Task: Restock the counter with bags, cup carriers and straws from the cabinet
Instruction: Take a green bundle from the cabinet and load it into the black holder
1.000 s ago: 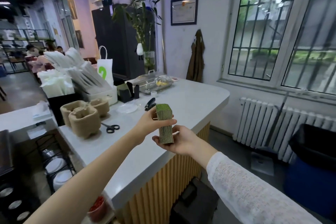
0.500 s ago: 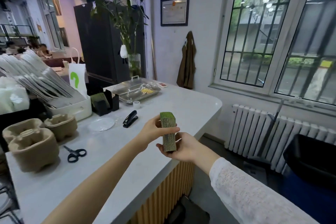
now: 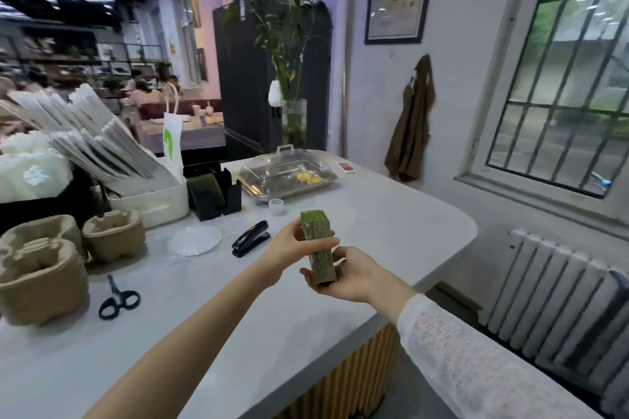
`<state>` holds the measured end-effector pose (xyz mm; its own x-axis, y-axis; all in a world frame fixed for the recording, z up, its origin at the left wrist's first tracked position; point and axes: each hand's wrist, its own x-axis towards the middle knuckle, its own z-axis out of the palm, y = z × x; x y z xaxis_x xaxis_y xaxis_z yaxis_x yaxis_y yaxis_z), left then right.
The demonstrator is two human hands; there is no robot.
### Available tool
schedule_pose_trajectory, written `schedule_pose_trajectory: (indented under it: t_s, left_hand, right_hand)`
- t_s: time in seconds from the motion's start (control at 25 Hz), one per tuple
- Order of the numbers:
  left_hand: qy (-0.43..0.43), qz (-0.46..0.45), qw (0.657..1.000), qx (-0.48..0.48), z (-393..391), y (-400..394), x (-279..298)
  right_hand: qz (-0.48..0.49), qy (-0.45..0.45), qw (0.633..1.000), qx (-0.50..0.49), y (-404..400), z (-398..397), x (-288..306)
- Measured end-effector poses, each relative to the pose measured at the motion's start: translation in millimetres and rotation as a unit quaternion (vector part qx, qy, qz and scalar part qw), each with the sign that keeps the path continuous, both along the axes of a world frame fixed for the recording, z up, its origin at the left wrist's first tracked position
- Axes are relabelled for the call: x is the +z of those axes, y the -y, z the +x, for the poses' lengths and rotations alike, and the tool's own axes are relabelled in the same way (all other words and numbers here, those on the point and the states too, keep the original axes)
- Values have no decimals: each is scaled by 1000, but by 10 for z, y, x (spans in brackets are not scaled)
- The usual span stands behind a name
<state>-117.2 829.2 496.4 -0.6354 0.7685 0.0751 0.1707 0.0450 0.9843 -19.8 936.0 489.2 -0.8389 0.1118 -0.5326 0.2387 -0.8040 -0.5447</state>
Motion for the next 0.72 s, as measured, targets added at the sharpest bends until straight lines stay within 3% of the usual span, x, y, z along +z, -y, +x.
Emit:
schedule_pose_trajectory:
  t_s: [0.4, 0.72]
  left_hand:
    - [21, -10, 993, 115, -649, 295, -122]
    - [78, -27, 969, 233, -1387, 1060, -545]
  right_hand:
    - [7, -60, 989, 138, -338, -881, -128]
    - [175, -73, 963, 192, 151, -1856, -500]
